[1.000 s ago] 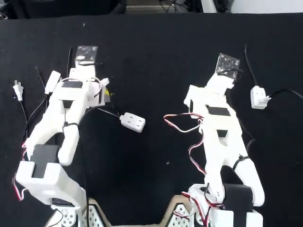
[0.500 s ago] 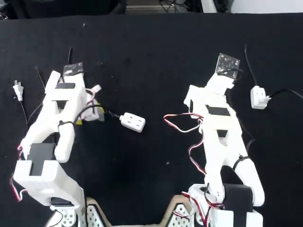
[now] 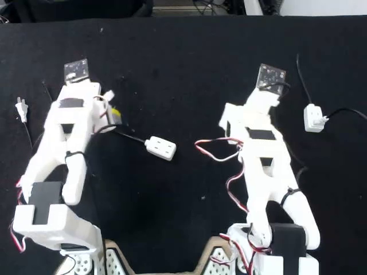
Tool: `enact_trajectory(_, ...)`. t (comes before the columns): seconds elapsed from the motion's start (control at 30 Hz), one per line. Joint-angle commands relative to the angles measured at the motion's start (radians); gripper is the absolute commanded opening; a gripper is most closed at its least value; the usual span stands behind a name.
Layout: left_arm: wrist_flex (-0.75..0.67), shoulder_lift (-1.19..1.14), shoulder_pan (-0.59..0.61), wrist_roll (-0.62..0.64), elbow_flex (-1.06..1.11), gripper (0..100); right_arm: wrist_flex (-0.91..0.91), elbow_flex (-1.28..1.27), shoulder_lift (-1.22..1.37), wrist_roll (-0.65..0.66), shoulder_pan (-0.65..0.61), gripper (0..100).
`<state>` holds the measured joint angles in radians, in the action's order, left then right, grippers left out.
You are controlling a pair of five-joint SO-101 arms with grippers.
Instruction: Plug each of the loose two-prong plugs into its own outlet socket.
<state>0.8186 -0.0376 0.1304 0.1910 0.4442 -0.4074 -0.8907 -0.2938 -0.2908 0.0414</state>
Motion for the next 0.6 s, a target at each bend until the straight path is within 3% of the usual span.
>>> enact_trajectory(0.0, -0.055, -0.04, 0.001, 0.132, -0.002, 27, 0.025, 0.025, -0.042, -0.002, -0.015, 23.0)
enact_trajectory(0.17, -0.044, -0.112, 0.076, 0.226, 0.004, 27, 0.025, 0.025, -0.042, -0.002, -0.017, 23.0)
enact_trajectory(0.33, 0.15, -0.117, 0.104, 0.232, -0.036, 27, 0.025, 0.027, -0.042, -0.002, -0.015, 23.0)
enact_trajectory(0.57, 0.338, -0.115, 0.128, 0.061, -0.048, 27, 0.025, 0.028, -0.042, -0.002, -0.015, 23.0)
